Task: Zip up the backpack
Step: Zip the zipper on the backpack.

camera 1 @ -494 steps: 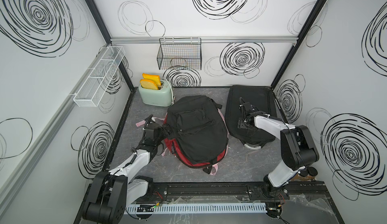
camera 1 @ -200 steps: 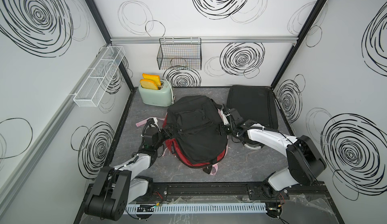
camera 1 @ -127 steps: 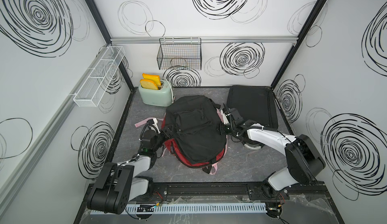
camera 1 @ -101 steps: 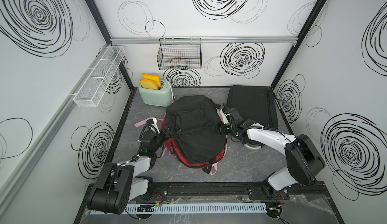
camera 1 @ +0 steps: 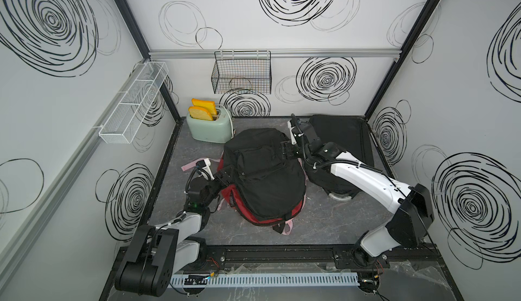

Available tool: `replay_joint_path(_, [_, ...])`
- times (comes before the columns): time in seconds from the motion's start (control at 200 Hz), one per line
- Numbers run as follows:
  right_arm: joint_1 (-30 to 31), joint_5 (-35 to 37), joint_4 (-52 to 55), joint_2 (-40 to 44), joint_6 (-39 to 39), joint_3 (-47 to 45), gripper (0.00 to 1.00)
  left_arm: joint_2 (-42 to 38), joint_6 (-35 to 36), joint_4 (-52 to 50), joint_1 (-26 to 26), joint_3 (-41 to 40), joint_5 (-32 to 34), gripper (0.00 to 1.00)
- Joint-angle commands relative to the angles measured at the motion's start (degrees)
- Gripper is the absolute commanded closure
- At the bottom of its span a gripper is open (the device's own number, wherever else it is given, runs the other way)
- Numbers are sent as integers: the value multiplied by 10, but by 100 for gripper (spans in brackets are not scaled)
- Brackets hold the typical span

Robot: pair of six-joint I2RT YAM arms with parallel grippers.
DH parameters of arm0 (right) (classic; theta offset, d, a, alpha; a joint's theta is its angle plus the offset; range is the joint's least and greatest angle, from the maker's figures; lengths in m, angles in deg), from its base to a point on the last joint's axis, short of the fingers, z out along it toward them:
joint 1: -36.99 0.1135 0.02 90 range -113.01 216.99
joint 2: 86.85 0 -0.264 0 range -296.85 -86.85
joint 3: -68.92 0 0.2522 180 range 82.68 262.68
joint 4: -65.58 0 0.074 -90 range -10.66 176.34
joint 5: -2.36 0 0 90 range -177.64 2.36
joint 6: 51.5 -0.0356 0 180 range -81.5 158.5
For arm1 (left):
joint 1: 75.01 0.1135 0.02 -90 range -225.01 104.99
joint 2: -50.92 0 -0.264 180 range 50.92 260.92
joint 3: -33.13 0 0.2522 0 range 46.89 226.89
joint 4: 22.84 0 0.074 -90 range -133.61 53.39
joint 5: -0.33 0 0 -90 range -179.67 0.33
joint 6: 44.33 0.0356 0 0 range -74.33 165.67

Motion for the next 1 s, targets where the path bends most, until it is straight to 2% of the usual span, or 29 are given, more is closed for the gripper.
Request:
replay_joint_path(0.0, [40,-4,12,-69,51,44,27,-13,-9,59,3,-6,-16,51])
replay_joint_path(0.165, [72,-14,38,-158,69,133,35,-15,-11,59,3,-6,-18,49])
replay_joint_path(0.4, [96,-30,53,-230,84,206,36,-17,-11,58,3,-6,-17,48])
replay_joint_path(0.585, [102,-50,56,-249,86,222,37,-17,-10,58,3,-5,-19,52])
replay_joint_path(0.775, [107,-85,53,-247,90,225,39,-17,-9,60,2,-4,-21,66])
replay_joint_path(0.991, [122,-95,72,-254,110,235,40,-22,-8,55,1,-4,-19,65])
